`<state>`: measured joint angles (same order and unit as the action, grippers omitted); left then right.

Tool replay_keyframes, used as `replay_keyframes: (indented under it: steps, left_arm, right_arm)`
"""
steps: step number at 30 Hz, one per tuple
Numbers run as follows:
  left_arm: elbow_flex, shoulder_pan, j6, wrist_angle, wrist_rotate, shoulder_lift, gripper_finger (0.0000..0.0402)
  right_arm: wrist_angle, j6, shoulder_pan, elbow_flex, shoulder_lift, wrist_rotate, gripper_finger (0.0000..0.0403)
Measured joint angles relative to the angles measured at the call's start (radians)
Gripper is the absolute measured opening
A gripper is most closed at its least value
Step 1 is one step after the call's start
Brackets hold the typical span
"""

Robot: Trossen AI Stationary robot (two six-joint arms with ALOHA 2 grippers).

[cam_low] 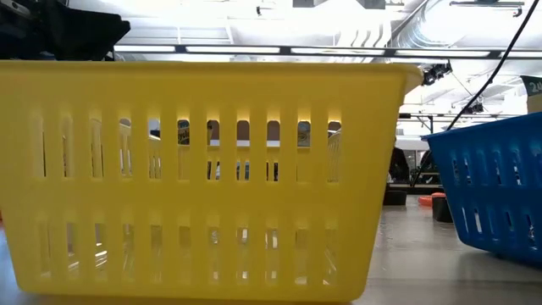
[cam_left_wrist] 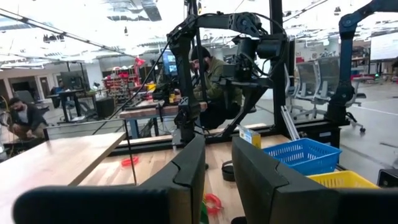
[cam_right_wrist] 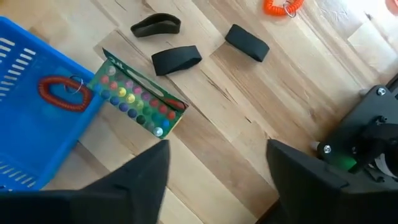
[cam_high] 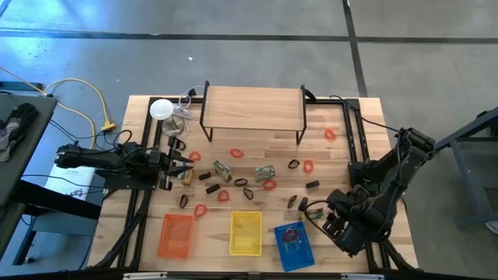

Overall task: Pick & Place Office Desk Supplies
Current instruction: Put the yellow crayon box into the yellow bin

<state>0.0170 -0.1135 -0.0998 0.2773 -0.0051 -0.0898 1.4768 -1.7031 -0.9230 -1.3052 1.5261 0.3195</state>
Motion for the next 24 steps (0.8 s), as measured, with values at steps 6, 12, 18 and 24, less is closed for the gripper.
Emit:
replay_keyframes:
  steps: [6, 12, 18, 24]
  left_arm:
    - [0.000, 0.000, 0.003, -0.031, 0.000, 0.000, 0.0077]
    - [0.000, 0.000, 0.003, -0.031, 0.000, 0.000, 0.0077]
    - [0.000, 0.000, 0.003, -0.031, 0.000, 0.000, 0.0077]
    - [0.000, 0.000, 0.003, -0.031, 0.000, 0.000, 0.0077]
  right_arm:
    - [-0.069, 0.021, 0.000, 0.000, 0.002, -0.004, 0.0351]
    - [-0.210, 0.072, 0.003, 0.000, 0.034, -0.001, 0.0390]
    - [-0.270, 0.085, 0.006, 0.000, 0.066, -0.005, 0.0391]
    - [-0.384, 0.074, 0.017, 0.000, 0.082, 0.000, 0.0390]
